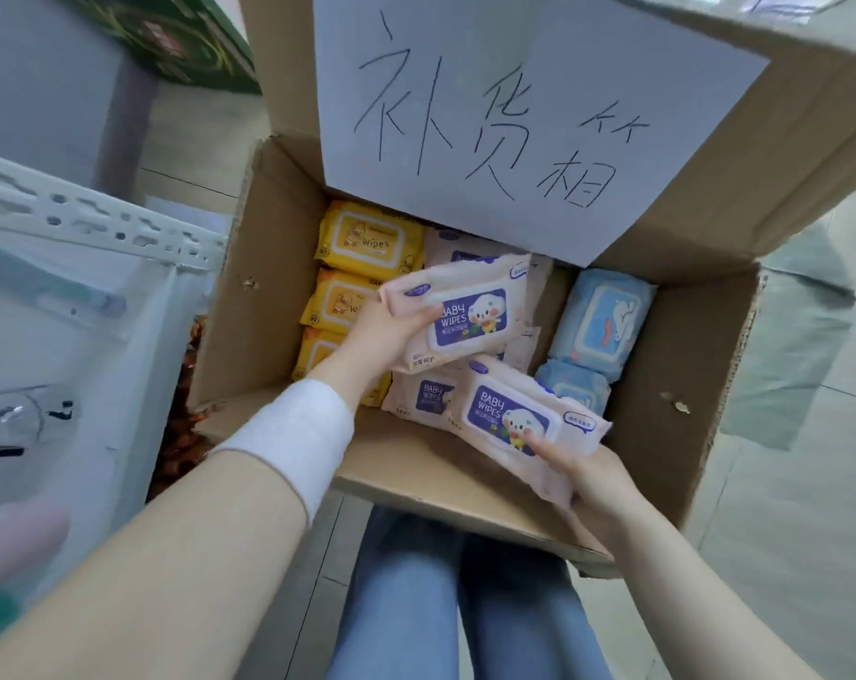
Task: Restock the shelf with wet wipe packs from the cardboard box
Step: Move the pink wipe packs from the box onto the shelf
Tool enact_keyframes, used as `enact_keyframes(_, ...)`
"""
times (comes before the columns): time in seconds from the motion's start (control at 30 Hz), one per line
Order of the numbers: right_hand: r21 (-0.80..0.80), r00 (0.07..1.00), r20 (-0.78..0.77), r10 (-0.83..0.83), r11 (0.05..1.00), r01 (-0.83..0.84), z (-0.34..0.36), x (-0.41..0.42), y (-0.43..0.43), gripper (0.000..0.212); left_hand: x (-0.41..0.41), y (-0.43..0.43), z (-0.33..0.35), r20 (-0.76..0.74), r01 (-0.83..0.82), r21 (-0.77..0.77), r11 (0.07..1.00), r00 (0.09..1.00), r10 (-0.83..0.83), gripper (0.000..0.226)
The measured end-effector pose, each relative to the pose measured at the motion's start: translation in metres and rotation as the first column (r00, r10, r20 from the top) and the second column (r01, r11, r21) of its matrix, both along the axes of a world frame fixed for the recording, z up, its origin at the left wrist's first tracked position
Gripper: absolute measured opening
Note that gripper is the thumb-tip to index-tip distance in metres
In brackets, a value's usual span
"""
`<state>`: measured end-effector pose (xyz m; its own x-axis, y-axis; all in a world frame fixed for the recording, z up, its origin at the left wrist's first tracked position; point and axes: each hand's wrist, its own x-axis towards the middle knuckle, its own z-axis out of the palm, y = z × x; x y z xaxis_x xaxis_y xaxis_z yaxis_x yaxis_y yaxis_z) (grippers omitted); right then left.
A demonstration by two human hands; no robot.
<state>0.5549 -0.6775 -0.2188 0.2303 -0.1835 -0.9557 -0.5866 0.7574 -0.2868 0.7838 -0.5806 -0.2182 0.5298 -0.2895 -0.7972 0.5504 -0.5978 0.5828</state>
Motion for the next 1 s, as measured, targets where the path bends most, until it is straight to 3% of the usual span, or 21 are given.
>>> enact_keyframes(0.07, 0.009, 0.997, 0.074, 0.019, 1.0, -0.019, 0.032, -0.007, -0.007, 0.074, -0.001, 0.026, 0.036, 0.011, -0.151, -0.049, 0.987, 0.988, 0.152, 0.042)
enact_keyframes(0.2, -0.119, 0.979, 0.165, 0.123, 0.987, -0.104, 0.09, -0.008, -0.008, 0.101, -0.017, 0.082, 0.118, 0.034, -0.394, -0.212, 0.894, 0.912, 0.41, 0.031)
enact_keyframes(0.37, -0.199, 0.885, 0.345, 0.311, 0.946, -0.254, 0.153, 0.001, 0.022, 0.093, -0.074, 0.159, 0.209, 0.069, -0.595, -0.42, 0.685, 0.732, 0.678, 0.018)
enact_keyframes(0.43, -0.236, 0.815, 0.411, 0.408, 0.911, -0.338, 0.185, 0.001, 0.042, 0.079, -0.109, 0.19, 0.245, 0.06, -0.65, -0.488, 0.583, 0.641, 0.765, 0.028)
enact_keyframes(0.5, -0.254, 0.737, 0.474, 0.482, 0.876, -0.41, 0.225, -0.001, 0.065, 0.046, -0.144, 0.227, 0.281, 0.076, -0.694, -0.51, 0.508, 0.552, 0.831, 0.041)
enact_keyframes(0.53, -0.267, 0.707, 0.484, 0.517, 0.856, -0.443, 0.243, 0.0, 0.076, 0.038, -0.157, 0.241, 0.297, 0.093, -0.71, -0.511, 0.484, 0.514, 0.853, 0.039)
enact_keyframes(0.6, -0.323, 0.627, 0.497, 0.6, 0.798, -0.509, 0.28, 0.003, 0.1, 0.042, -0.178, 0.276, 0.33, 0.146, -0.735, -0.524, 0.43, 0.42, 0.896, 0.021)
enact_keyframes(0.7, -0.423, 0.481, 0.503, 0.717, 0.691, -0.587, 0.335, 0.007, 0.15, 0.03, -0.212, 0.339, 0.39, 0.246, -0.764, -0.561, 0.319, 0.215, 0.945, 0.008)
enact_keyframes(0.9, -0.517, 0.167, 0.612, 0.773, 0.551, -0.654, 0.427, 0.018, 0.29, 0.028, -0.286, 0.486, 0.477, 0.409, -0.725, -0.65, 0.228, -0.081, 0.909, 0.011)
enact_keyframes(1.0, -0.547, 0.049, 0.641, 0.766, 0.501, -0.67, 0.459, 0.012, 0.372, 0.067, -0.329, 0.557, 0.5, 0.44, -0.729, -0.664, 0.164, -0.204, 0.875, 0.018)
